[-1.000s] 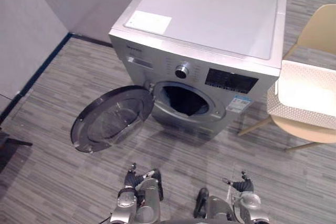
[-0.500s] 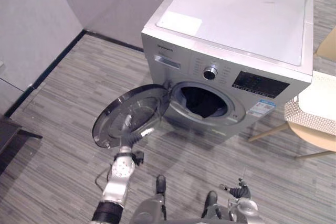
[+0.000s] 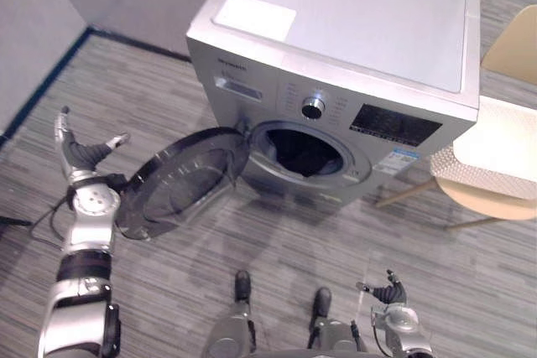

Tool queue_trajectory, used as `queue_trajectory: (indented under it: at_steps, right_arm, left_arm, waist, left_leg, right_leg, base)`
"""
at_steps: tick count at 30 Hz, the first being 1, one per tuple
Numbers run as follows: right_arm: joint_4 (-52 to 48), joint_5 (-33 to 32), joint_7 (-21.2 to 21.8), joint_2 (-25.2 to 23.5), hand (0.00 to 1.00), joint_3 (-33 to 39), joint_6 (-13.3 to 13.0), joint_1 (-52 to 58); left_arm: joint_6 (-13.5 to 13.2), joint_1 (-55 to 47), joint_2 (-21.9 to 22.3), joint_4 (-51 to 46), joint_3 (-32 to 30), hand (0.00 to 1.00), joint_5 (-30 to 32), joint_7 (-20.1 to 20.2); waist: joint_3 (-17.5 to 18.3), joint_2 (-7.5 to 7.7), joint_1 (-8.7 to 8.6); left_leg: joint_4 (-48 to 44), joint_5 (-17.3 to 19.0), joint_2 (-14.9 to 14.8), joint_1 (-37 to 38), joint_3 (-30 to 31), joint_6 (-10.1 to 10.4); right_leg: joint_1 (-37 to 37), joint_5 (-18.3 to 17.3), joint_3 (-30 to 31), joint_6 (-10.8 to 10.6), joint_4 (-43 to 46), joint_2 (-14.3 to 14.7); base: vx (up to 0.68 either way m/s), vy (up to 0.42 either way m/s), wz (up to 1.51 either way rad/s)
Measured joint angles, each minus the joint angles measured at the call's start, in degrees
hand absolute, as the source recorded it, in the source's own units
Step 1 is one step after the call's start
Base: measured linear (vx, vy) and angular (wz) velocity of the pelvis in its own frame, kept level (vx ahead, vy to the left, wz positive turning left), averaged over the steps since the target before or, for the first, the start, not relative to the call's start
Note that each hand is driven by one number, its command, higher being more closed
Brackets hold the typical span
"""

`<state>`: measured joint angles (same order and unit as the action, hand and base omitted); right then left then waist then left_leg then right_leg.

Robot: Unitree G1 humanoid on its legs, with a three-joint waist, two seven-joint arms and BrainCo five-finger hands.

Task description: Pick up the laundry basket with both hands and put the clothes into the washing machine.

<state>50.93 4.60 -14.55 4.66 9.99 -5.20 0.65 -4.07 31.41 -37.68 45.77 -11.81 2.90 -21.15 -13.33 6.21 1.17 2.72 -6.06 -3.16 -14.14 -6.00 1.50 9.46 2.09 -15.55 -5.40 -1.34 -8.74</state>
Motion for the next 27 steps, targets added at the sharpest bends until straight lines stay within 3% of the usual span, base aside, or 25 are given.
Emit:
queue_trajectory:
  at_steps: [3,7,12,13,19,24,27]
  right_arm:
    - [-2.98,-0.87,0.32,-0.92,0.0,-0.39,-0.18,0.93]
    - [-4.74,-1.58,0.97,-2.09,0.0,-0.54,-0.68,3.55]
    - [-4.78,-1.77,0.98,-2.01,0.0,-0.44,-0.68,3.79]
    - [-4.77,-1.77,0.9,-1.76,0.0,-0.25,-0.67,3.78]
    - [-2.72,-1.7,0.79,-1.99,0.0,-0.05,-0.6,1.93]
    - [-1.69,-0.67,0.73,-1.92,0.0,1.21,0.67,0.51]
    - [-1.69,-0.5,0.72,-2.02,0.0,0.85,0.79,0.0]
  left_arm:
    - [0.74,1.46,0.9,2.36,-0.03,0.0,-0.08,1.51]
    - [1.02,3.95,4.43,4.38,-2.96,0.0,-1.24,1.39]
    - [0.9,3.24,8.93,5.44,-5.72,0.0,-1.0,1.83]
    - [0.83,2.54,11.2,5.39,-5.89,0.0,-1.05,2.06]
    - [-1.2,-7.1,20.42,-0.46,-5.28,0.0,-4.83,1.37]
    - [-1.16,-19.12,31.35,-9.39,9.81,0.0,-12.31,2.86]
    - [-0.24,-23.18,33.63,-11.62,16.74,0.0,-13.74,4.87]
  waist:
    - [-1.35,1.13,0.04]
    - [-1.57,1.11,1.46]
    - [-2.02,0.68,1.78]
    - [-2.54,-0.12,2.79]
    - [-2.46,-1.02,2.99]
    - [-0.52,-2.96,2.65]
    - [1.26,-3.5,2.25]
  left_leg:
    - [-3.14,1.34,-1.21,-2.3,-0.84,0.54]
    - [-9.07,4.72,-3.29,-5.71,-1.81,1.23]
    - [-10.76,5.78,-5.02,-6.67,-1.95,1.88]
    - [-10.76,5.76,-5.39,-6.23,-2.1,1.91]
    - [-7.73,4.06,-3.89,-3.32,-1.89,2.44]
    - [-2.96,2.31,-0.5,1.77,-1.09,0.8]
    - [-1.9,2.29,0.46,3.22,-1.38,0.77]
  right_leg:
    - [1.48,1.01,1.33,1.05,0.16,0.55]
    - [2.78,1.48,2.38,1.14,0.29,1.81]
    - [3.05,1.3,2.38,1.41,0.48,2.85]
    - [3.07,1.02,2.45,1.76,1.2,3.1]
    - [2.12,0.17,2.61,1.42,1.88,2.34]
    - [-1.48,-1.2,1.81,-0.56,1.86,-0.07]
    - [-2.44,-1.33,1.93,-0.74,1.5,-0.87]
  base:
    - [-0.05,-0.012,-0.18]
    - [-0.06,-0.033,-0.19]
    - [-0.05,-0.049,-0.07]
    - [-0.03,-0.051,-0.06]
    - [0.0,-0.002,0.01]
    - [0.07,0.057,0.19]
    - [0.09,0.064,0.03]
